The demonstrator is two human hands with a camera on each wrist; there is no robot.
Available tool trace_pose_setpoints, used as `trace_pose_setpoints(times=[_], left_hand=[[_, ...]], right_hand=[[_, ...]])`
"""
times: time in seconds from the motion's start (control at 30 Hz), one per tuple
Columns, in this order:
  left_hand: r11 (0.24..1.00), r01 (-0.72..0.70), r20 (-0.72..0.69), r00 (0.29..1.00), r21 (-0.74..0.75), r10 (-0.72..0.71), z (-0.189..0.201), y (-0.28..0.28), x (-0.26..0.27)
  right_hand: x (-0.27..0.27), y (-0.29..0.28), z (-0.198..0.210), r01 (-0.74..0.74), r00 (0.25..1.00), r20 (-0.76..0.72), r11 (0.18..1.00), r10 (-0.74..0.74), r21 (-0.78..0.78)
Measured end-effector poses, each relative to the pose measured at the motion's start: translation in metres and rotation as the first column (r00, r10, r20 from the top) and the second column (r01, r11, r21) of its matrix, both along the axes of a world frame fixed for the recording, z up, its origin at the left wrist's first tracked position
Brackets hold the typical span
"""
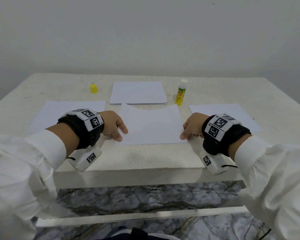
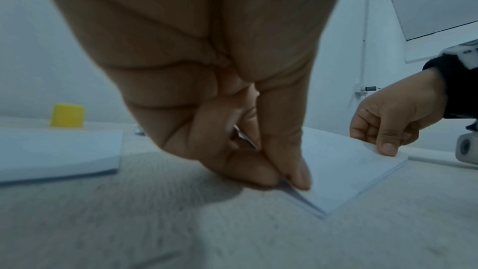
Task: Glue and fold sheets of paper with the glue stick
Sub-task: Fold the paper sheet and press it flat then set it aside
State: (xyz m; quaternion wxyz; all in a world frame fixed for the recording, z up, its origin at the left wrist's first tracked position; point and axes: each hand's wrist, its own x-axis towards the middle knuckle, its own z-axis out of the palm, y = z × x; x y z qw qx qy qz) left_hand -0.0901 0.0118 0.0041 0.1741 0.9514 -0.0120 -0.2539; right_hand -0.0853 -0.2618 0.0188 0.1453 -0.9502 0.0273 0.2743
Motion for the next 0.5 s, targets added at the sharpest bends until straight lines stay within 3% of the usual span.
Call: trace_pose_setpoints(times=[0.5], left_hand=[[0.999, 0.012, -0.004, 1.000, 0.033, -0.012, 0.0035, -0.0017, -0.0016]], right_hand=[[0.0005, 0.0023, -0.0032, 0.039, 0.999, 0.038, 0.999, -0.039, 0.000]])
